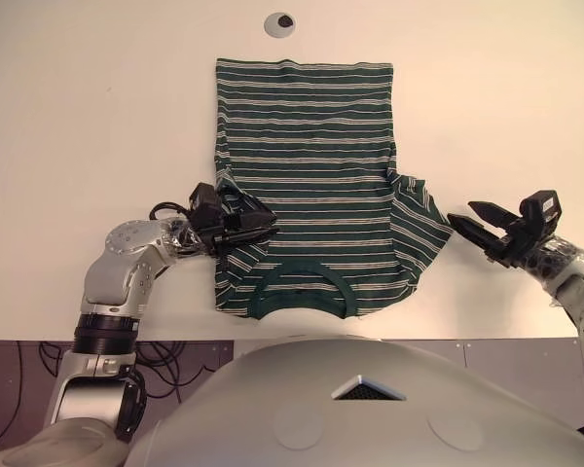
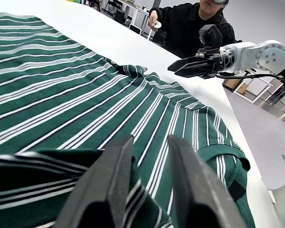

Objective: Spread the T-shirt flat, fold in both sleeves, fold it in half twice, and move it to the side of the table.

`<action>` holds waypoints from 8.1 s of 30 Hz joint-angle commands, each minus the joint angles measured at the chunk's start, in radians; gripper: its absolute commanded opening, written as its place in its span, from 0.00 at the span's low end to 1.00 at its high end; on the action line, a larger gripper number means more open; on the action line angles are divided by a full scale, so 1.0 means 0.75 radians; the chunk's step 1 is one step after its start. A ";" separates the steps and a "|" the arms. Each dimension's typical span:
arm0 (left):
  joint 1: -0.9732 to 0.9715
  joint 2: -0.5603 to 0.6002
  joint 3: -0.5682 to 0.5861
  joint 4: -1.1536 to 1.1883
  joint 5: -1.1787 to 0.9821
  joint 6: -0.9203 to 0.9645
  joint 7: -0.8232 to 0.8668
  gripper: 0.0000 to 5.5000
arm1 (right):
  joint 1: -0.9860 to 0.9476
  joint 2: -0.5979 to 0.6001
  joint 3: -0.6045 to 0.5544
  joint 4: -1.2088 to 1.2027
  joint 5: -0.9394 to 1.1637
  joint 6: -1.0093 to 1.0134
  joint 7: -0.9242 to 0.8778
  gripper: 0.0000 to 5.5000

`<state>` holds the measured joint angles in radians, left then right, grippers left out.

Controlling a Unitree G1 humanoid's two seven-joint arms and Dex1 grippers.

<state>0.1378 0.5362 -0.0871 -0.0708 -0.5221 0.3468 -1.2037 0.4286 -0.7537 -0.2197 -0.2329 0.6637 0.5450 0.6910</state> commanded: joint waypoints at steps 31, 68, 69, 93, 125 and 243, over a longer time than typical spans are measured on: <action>0.543 0.334 0.364 -0.212 0.078 -0.627 -0.248 0.52 | 0.139 0.122 -0.015 -0.396 0.105 0.157 0.095 0.01; 0.161 0.402 0.026 0.578 1.347 -2.344 0.596 0.36 | 0.085 0.032 0.036 -0.368 -0.284 -0.445 0.247 0.43; 0.151 0.401 0.018 0.591 1.378 -2.353 0.616 0.32 | 0.106 0.004 0.032 -0.280 -0.411 -0.668 0.301 0.43; 0.108 0.476 -0.226 0.542 1.374 -2.256 0.826 0.00 | 0.031 -0.146 0.424 0.184 -1.360 -2.000 0.060 0.33; 0.226 0.890 -0.176 -0.311 -0.626 -0.740 0.263 0.00 | 0.125 -0.339 0.371 -0.219 0.223 -0.899 0.388 0.00; -0.225 0.473 -0.681 0.536 1.234 -1.755 0.980 0.18 | -0.376 0.048 0.776 0.573 -1.373 -1.695 0.048 0.01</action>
<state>-0.0614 0.8968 -0.5726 0.2798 0.3466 -1.0108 -0.4056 0.1268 -0.7050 0.3286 0.1431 -0.3050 -0.7925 0.7038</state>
